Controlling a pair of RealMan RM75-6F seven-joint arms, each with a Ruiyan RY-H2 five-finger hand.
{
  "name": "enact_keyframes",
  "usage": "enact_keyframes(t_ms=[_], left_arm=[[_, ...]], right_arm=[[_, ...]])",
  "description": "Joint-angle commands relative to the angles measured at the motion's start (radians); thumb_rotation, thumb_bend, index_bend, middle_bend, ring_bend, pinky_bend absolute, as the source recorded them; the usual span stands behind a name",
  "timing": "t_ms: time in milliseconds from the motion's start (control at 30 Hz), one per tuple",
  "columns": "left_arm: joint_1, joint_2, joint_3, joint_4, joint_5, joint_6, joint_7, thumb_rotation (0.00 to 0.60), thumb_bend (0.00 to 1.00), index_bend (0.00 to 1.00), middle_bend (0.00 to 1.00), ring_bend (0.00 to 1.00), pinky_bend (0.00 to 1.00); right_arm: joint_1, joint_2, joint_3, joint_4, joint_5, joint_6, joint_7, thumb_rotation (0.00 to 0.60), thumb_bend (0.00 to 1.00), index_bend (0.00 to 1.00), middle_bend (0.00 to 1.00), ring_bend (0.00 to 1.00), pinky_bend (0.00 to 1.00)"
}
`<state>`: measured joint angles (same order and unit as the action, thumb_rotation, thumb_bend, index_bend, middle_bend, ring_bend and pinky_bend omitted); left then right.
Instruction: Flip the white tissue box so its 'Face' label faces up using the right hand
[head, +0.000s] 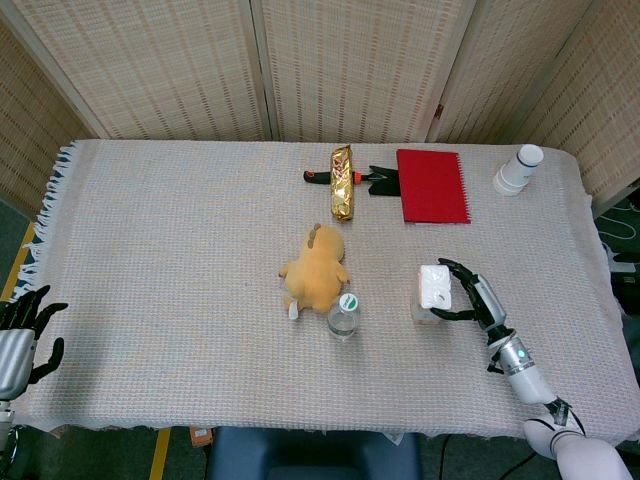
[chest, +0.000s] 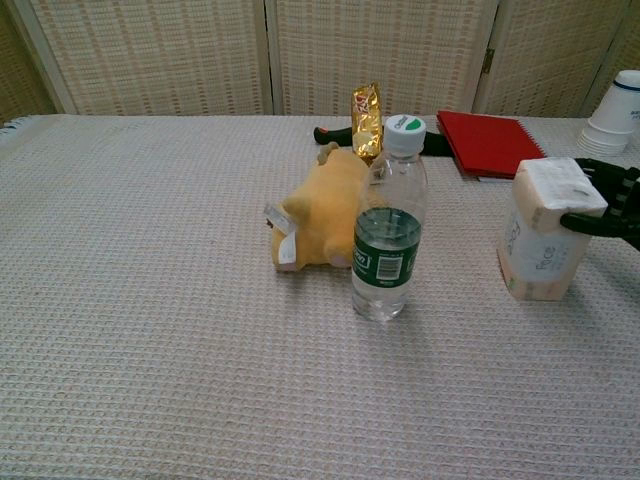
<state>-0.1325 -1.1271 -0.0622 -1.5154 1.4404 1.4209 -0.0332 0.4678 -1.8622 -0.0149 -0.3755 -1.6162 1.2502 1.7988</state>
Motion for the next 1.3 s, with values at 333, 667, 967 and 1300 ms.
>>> enact_keyframes(t_ms=[333, 667, 967, 1300], left_arm=[[0.000, -0.003, 0.000, -0.003, -0.001, 0.001, 0.010, 0.600, 0.50, 0.23, 0.00, 0.00, 0.10], [0.001, -0.002, -0.003, -0.003, -0.002, 0.005, 0.010, 0.600, 0.50, 0.23, 0.00, 0.00, 0.10], [0.001, -0.002, -0.002, -0.004, 0.001, 0.007, 0.013, 0.600, 0.51, 0.23, 0.00, 0.00, 0.10], [0.003, 0.000, -0.001, -0.012, 0.008, 0.014, 0.019, 0.600, 0.50, 0.23, 0.00, 0.00, 0.10]], right_arm=[[0.008, 0.047, -0.017, -0.047, -0.002, -0.026, -0.083, 0.600, 0.10, 0.27, 0.40, 0.21, 0.00], [0.012, 0.073, -0.021, -0.096, 0.004, -0.041, -0.108, 0.600, 0.06, 0.13, 0.26, 0.13, 0.00], [0.003, 0.095, -0.013, -0.120, 0.016, -0.023, -0.134, 0.600, 0.03, 0.04, 0.14, 0.04, 0.00], [0.015, 0.271, 0.050, -0.413, 0.042, 0.059, -0.349, 0.600, 0.00, 0.00, 0.00, 0.00, 0.00]])
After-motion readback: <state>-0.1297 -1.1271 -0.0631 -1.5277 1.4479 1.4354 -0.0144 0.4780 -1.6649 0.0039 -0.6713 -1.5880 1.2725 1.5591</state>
